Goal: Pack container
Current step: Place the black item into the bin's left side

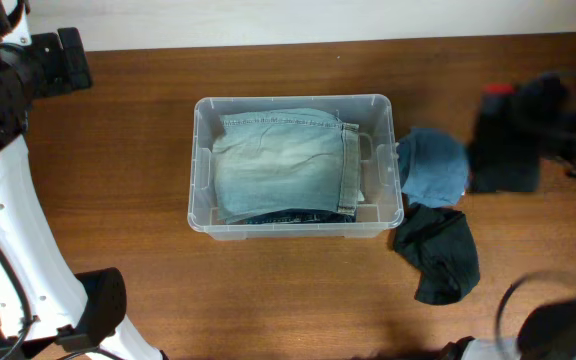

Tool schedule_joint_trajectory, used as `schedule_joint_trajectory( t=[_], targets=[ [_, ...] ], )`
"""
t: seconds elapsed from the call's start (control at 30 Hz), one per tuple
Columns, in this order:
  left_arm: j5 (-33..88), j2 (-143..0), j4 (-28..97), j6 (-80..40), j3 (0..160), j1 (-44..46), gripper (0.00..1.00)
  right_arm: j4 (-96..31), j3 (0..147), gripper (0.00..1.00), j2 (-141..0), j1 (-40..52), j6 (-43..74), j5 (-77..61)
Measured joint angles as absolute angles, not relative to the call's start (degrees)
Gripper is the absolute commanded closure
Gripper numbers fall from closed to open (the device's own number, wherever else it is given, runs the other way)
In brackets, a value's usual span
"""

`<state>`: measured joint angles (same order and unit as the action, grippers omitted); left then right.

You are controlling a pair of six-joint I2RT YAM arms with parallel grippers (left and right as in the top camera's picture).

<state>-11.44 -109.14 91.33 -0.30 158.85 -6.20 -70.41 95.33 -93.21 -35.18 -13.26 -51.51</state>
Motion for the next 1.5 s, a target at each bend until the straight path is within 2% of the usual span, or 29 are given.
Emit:
schedule_joint_trajectory(
  t=[0.13,0.2,0.3,0.47,0.53,0.73,0.97,1.1,1.17,1.23,1.3,1.47,1.5],
  targets=[
    [-11.42,-109.14,91.35,-0.3,158.85,-6.2,0.01,-65.36,95.7,0.96,-86.83,-19.25,-9.45,-55.59],
    [-11.44,-109.14,91.33,-0.3,158.85,-6.2,0.01,-60.03,95.55,0.96,-87.22,-9.85,-5.74,-56.82],
    [-11.42,-109.14,91.37,-0.3,158.85,-6.2,0.0,-51.13,95.46,0.96,-89.19,-0.43,-0.56,-57.1],
    [-11.46,-109.14,91.33,-0.32,158.85,-6.2,0.0,-33.32,95.35,0.96,-94.67,16.19,13.82,-56.23],
    [-11.46,-109.14,91.33,-0.3,158.85,-6.2,0.01,-30.22,95.33,0.96,-97.91,23.51,21.34,-54.63],
    [-11.42,-109.14,91.37,-0.3,158.85,-6.2,0.01,-29.28,95.35,0.96,-107.02,31.38,29.67,-47.97],
    [-11.42,-109.14,91.37,-0.3,158.85,-6.2,0.01,-29.93,93.67,0.96,-113.23,30.72,31.55,-41.28],
    [-11.42,-109.14,91.37,-0.3,158.85,-6.2,0.01,-30.02,92.97,0.91,-115.18,30.22,29.91,-36.29],
    [-11.42,-109.14,91.37,-0.3,158.85,-6.2,0.01,-30.39,92.86,0.85,-115.42,30.09,28.1,-33.19],
    [-11.42,-109.14,91.35,-0.3,158.85,-6.2,0.01,-31.53,92.82,0.7,-115.39,29.98,26.65,-29.78],
    [-11.42,-109.14,91.35,-0.3,158.85,-6.2,0.01,-33.01,92.82,0.6,-115.39,29.91,24.64,-26.72],
    [-11.42,-109.14,91.37,-0.3,158.85,-6.2,0.01,-37.54,92.82,0.45,-115.33,29.58,20.49,-19.38],
    [-11.42,-109.14,91.35,-0.3,158.85,-6.2,0.01,-38.57,92.86,0.33,-115.13,29.54,19.77,-18.06]
  ],
)
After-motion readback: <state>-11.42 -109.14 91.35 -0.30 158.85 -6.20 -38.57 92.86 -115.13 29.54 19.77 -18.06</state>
